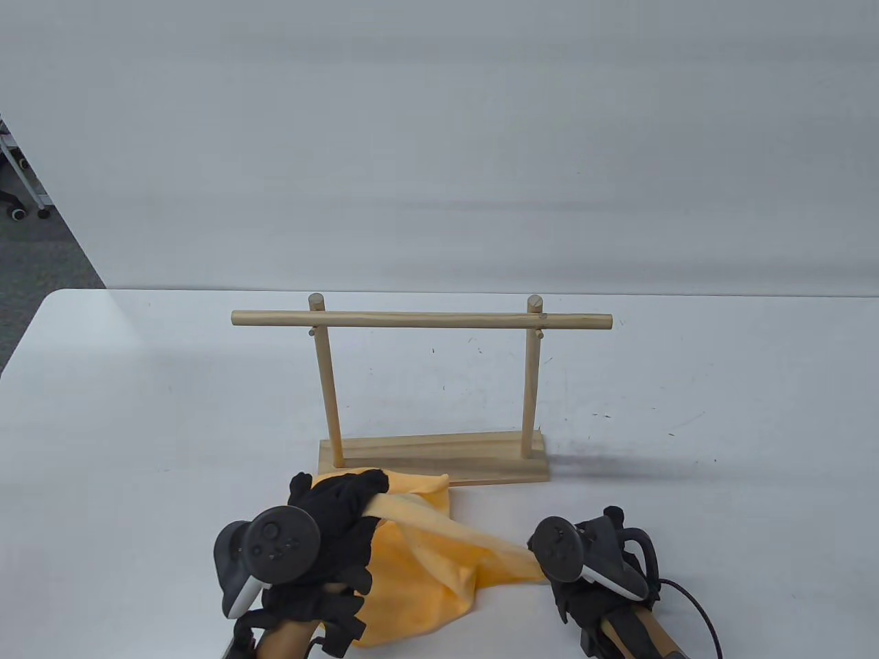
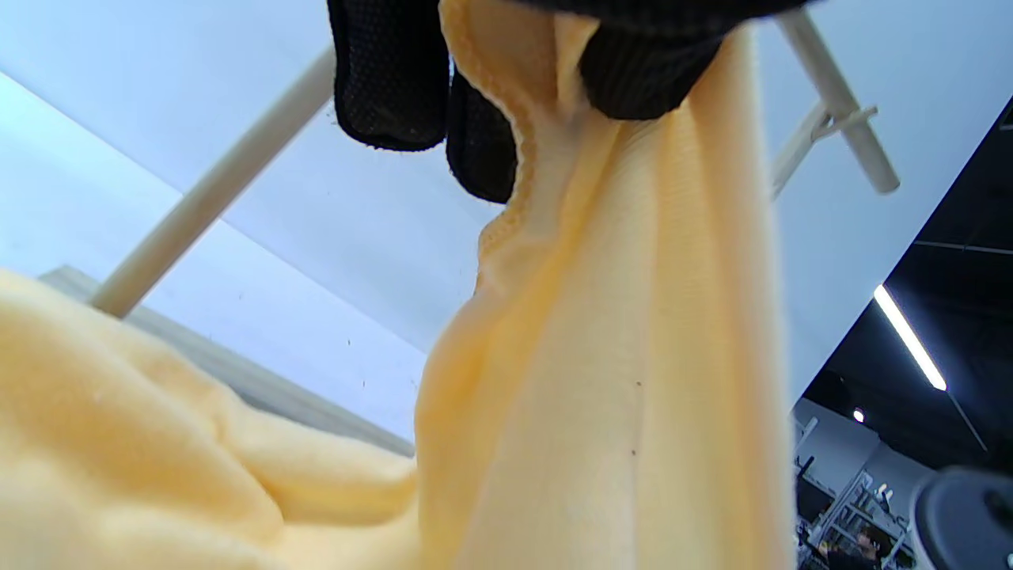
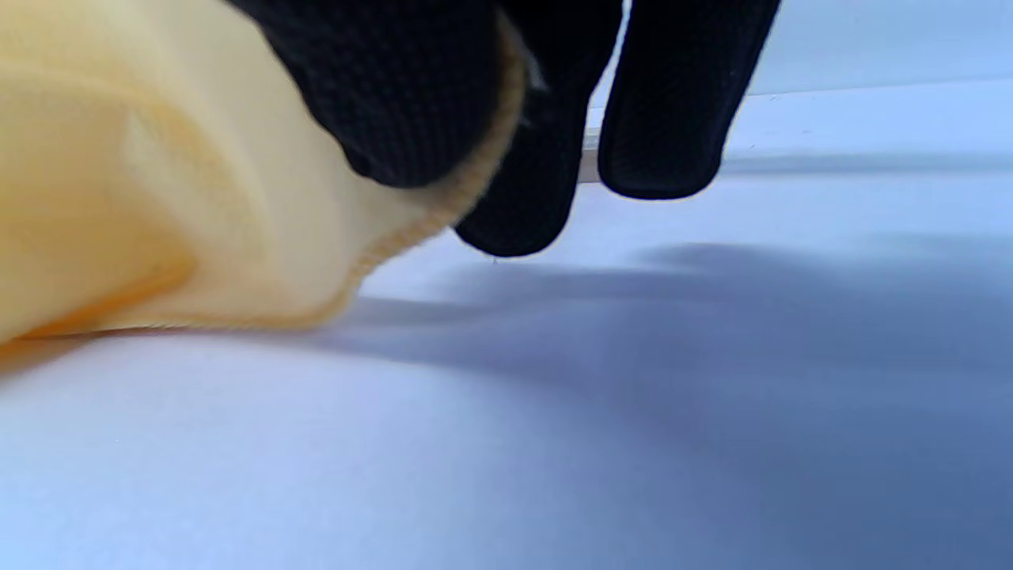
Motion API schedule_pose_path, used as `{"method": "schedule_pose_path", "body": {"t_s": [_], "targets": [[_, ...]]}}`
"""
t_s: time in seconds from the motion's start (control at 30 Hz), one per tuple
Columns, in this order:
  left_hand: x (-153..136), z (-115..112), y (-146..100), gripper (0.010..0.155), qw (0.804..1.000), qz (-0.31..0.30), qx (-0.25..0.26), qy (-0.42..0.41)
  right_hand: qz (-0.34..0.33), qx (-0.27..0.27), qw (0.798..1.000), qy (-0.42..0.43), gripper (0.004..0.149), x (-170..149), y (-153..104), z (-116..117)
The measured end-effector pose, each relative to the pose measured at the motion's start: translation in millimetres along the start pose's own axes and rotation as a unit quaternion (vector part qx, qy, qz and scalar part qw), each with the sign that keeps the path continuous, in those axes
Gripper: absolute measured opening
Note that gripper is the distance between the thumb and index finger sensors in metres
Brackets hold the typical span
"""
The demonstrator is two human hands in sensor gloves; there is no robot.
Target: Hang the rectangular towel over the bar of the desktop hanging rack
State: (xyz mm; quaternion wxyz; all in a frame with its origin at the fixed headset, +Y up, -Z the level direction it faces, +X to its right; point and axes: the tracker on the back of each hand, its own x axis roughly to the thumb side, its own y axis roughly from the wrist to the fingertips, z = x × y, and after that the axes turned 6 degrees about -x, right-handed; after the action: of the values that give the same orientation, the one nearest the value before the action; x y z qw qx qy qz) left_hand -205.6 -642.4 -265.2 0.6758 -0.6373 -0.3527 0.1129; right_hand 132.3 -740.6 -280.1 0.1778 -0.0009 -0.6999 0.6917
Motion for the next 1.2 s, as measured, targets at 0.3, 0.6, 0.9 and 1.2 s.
{"method": "schedule_pose_path", "body": {"t_s": [0.3, 0.6, 0.9, 1.2], "targets": [[-32, 32, -7, 0.048, 0.995, 0.069, 0.057, 0.044, -0.012, -0.147, 0.958, 0.246, 0.04, -18, -11, -56], [-15, 79, -4, 0.043, 0.988, 0.044, 0.11, 0.096, -0.031, -0.342, 0.871, 0.352, 0.038, -20, -8, -157], [34, 145, 10, 0.051, 0.969, 0.043, 0.176, 0.167, -0.015, -0.502, 0.86, 0.092, 0.037, 25, -9, -251], [47, 198, 27, 0.042, 0.971, 0.008, 0.23, 0.06, 0.029, -0.556, 0.825, 0.093, 0.037, 33, -1, -304]]}}
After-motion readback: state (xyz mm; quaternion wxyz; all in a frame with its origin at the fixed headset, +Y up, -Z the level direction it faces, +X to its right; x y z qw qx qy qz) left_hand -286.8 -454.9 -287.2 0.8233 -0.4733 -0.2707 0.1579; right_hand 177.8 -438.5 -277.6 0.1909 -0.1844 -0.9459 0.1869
